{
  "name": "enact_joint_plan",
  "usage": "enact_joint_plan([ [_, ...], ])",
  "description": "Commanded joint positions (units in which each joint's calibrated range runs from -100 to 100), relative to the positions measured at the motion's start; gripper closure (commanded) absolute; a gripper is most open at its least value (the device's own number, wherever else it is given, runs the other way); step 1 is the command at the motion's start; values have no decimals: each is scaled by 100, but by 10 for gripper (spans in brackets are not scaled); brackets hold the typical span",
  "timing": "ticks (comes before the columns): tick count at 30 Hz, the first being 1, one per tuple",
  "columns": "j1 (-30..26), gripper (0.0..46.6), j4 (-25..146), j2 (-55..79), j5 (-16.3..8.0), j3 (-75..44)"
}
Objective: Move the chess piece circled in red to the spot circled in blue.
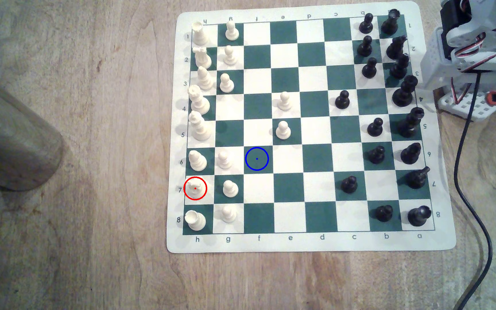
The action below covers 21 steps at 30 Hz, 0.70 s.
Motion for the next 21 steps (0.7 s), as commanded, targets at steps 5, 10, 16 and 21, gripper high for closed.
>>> enact_joint_plan([
  [5, -788, 464, 1240, -3, 15, 99],
  [10, -874, 464, 4122, -3, -20, -572],
  [16, -491, 464, 8062, 6, -29, -1859],
  [21, -155, 464, 10396, 6, -29, -2702],
])
